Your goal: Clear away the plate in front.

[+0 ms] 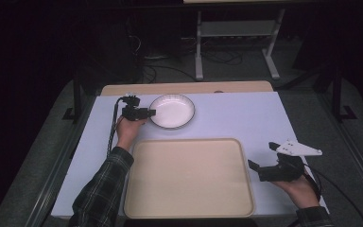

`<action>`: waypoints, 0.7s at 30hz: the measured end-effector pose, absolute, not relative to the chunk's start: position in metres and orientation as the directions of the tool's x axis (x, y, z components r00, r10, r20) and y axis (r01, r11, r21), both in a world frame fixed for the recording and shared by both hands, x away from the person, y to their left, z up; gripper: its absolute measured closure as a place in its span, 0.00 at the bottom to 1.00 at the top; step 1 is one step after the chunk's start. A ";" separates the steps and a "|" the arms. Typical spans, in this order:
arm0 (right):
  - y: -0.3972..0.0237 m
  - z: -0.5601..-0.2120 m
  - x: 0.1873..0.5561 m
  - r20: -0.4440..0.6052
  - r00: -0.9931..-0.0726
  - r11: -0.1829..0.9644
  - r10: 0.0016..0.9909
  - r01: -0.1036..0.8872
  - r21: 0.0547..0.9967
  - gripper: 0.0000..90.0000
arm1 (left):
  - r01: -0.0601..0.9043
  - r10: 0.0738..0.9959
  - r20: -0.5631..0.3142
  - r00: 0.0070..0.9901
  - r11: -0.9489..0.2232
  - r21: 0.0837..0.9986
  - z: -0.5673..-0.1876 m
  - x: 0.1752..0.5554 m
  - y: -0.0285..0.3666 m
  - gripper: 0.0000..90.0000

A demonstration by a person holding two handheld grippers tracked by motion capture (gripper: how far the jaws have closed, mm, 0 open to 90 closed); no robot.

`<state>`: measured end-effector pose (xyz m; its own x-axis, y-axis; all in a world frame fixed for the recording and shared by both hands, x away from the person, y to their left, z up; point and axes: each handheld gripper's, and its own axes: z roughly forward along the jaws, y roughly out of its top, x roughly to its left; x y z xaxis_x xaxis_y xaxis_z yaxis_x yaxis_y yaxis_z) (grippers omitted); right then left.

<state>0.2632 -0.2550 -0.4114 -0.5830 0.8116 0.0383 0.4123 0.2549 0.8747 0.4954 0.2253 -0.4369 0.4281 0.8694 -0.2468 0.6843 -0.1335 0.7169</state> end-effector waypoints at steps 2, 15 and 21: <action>-0.255 -0.411 0.263 0.042 -0.581 0.251 0.813 0.414 0.875 0.00 | 0.693 0.875 -0.246 0.418 -0.131 0.709 -0.439 0.496 0.226 0.61; -0.255 -0.412 0.263 0.044 -0.585 0.256 0.810 0.419 0.871 0.00 | 0.753 0.858 -0.331 0.392 -0.093 0.651 -0.449 0.498 0.224 0.71; -0.254 -0.412 0.262 0.039 -0.592 0.267 0.805 0.420 0.868 0.00 | 0.764 0.855 -0.335 0.395 -0.104 0.637 -0.450 0.497 0.222 0.70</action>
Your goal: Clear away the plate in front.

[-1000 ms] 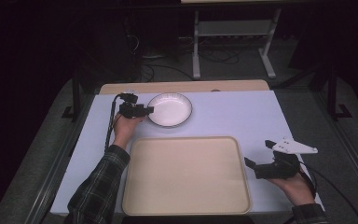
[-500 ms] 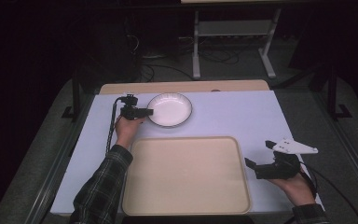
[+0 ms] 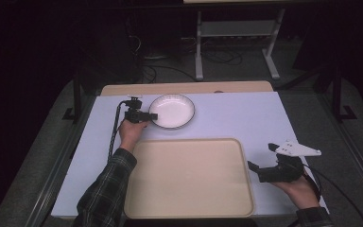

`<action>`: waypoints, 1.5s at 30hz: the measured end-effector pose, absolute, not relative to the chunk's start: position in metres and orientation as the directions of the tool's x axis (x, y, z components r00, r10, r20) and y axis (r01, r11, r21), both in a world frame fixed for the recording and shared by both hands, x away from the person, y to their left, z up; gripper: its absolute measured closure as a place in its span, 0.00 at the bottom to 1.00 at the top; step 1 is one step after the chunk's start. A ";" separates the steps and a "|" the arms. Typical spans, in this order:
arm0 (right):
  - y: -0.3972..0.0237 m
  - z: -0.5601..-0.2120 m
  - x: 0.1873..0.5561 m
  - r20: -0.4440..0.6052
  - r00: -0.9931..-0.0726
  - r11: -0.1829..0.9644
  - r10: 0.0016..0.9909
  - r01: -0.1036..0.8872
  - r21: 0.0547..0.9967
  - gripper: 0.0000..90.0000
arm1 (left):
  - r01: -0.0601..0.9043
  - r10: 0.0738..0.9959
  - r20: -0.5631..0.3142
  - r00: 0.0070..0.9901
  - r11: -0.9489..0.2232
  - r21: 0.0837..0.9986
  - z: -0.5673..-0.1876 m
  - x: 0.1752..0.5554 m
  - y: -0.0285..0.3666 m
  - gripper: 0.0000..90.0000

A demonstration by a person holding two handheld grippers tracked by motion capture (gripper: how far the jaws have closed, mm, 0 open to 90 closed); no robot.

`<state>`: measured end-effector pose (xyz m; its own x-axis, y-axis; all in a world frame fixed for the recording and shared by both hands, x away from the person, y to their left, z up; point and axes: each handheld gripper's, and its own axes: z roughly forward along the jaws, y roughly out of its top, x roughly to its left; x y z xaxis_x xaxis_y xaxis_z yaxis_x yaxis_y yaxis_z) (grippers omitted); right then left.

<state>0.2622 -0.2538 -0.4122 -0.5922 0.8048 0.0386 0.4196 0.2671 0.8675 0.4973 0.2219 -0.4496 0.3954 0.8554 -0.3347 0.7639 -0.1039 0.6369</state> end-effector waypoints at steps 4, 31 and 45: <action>-0.253 -0.412 0.262 0.041 -0.593 0.268 0.804 0.424 0.865 0.00 | 0.776 0.854 -0.345 0.389 -0.101 0.623 -0.449 0.497 0.221 0.70; -0.252 -0.413 0.262 0.045 -0.596 0.276 0.802 0.437 0.856 0.00 | 0.813 0.823 -0.465 0.326 0.007 0.583 -0.450 0.498 0.221 0.86; -0.252 -0.412 0.263 0.045 -0.594 0.275 0.803 0.436 0.857 0.00 | 0.797 0.774 -0.532 0.343 0.060 0.601 -0.442 0.497 0.224 0.95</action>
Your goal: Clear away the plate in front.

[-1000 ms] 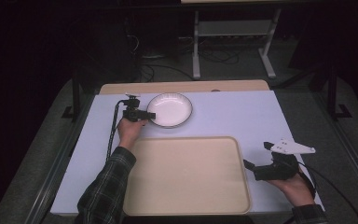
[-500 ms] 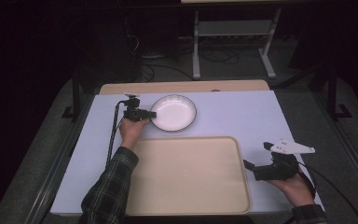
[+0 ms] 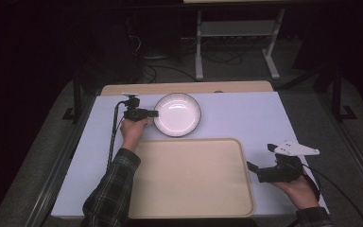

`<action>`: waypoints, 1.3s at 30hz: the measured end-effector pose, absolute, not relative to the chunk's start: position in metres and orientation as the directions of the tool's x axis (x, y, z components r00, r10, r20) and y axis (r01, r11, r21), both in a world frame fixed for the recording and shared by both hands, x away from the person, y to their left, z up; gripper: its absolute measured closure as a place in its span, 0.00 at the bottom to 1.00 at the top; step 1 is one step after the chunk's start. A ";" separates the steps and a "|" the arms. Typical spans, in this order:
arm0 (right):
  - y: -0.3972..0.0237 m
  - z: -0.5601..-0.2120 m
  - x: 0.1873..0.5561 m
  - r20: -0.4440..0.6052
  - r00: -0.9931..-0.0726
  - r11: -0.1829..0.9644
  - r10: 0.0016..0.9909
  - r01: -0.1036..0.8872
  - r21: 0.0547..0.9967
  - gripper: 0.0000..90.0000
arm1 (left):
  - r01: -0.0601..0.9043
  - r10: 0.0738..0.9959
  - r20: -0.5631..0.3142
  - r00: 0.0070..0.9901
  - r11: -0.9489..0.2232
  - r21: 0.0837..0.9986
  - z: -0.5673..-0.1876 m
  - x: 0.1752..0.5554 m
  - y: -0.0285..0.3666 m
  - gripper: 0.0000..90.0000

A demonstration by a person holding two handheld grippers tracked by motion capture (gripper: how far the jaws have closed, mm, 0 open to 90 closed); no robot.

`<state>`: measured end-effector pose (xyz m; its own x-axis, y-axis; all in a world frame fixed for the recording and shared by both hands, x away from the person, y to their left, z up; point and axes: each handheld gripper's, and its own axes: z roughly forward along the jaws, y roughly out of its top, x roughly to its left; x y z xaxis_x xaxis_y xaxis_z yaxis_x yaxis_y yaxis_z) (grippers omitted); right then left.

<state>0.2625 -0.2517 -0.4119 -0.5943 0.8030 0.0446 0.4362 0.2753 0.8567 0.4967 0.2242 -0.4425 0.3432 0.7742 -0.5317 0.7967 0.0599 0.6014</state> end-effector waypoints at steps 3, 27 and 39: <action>-0.252 -0.412 0.262 0.043 -0.593 0.275 0.804 0.436 0.857 0.00 | 0.789 0.766 -0.535 0.357 0.060 0.612 -0.441 0.496 0.224 0.96; -0.255 -0.410 0.262 0.047 -0.581 0.256 0.812 0.428 0.867 0.00 | 0.669 0.781 -0.418 0.463 0.002 0.744 -0.409 0.493 0.219 0.95; -0.257 -0.410 0.261 0.055 -0.575 0.243 0.817 0.428 0.870 0.00 | 0.616 0.769 -0.357 0.530 -0.061 0.785 -0.382 0.480 0.220 0.95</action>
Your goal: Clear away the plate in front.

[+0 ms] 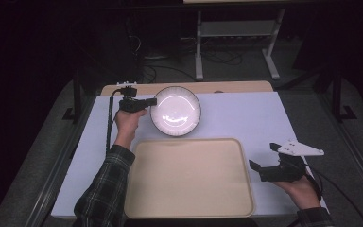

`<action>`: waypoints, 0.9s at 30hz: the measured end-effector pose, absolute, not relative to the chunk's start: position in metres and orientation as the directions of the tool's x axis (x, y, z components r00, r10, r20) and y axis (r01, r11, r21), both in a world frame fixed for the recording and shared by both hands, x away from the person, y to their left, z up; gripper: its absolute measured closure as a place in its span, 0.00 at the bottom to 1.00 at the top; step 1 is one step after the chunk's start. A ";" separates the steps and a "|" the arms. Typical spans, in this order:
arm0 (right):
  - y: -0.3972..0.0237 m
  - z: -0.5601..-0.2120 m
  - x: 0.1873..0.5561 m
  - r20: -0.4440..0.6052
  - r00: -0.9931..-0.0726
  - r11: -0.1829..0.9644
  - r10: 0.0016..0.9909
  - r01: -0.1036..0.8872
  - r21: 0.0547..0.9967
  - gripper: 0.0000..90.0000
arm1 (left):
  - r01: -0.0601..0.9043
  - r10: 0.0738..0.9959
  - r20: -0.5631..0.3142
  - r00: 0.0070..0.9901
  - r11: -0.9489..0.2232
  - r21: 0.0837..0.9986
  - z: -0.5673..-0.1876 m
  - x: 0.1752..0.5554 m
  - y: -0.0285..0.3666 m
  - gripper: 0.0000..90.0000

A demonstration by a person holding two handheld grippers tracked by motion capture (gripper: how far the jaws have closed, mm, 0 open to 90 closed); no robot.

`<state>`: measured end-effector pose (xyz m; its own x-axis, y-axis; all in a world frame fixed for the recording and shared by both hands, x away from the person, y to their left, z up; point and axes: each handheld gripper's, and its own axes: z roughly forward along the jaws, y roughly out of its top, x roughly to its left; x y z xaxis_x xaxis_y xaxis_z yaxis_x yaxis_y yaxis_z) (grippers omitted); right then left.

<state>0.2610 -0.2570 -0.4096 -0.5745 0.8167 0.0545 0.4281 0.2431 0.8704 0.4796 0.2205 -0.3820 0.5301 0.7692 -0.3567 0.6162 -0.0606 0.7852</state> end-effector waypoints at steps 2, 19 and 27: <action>-0.257 -0.409 0.261 0.055 -0.573 0.241 0.817 0.428 0.871 0.00 | 0.608 0.764 -0.347 0.544 -0.074 0.790 -0.378 0.476 0.220 0.95; -0.260 -0.408 0.260 0.062 -0.565 0.223 0.823 0.421 0.879 0.00 | 0.571 0.702 -0.323 0.634 -0.144 0.808 -0.359 0.442 0.217 0.95; -0.259 -0.408 0.259 0.058 -0.568 0.227 0.821 0.418 0.880 0.00 | 0.553 0.668 -0.314 0.675 -0.174 0.815 -0.352 0.422 0.214 0.95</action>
<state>0.2594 -0.2591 -0.4083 -0.5676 0.8212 0.0583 0.4182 0.2266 0.8796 0.4219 0.2142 -0.3517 0.6747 0.6677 -0.3145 0.5525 -0.1744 0.8150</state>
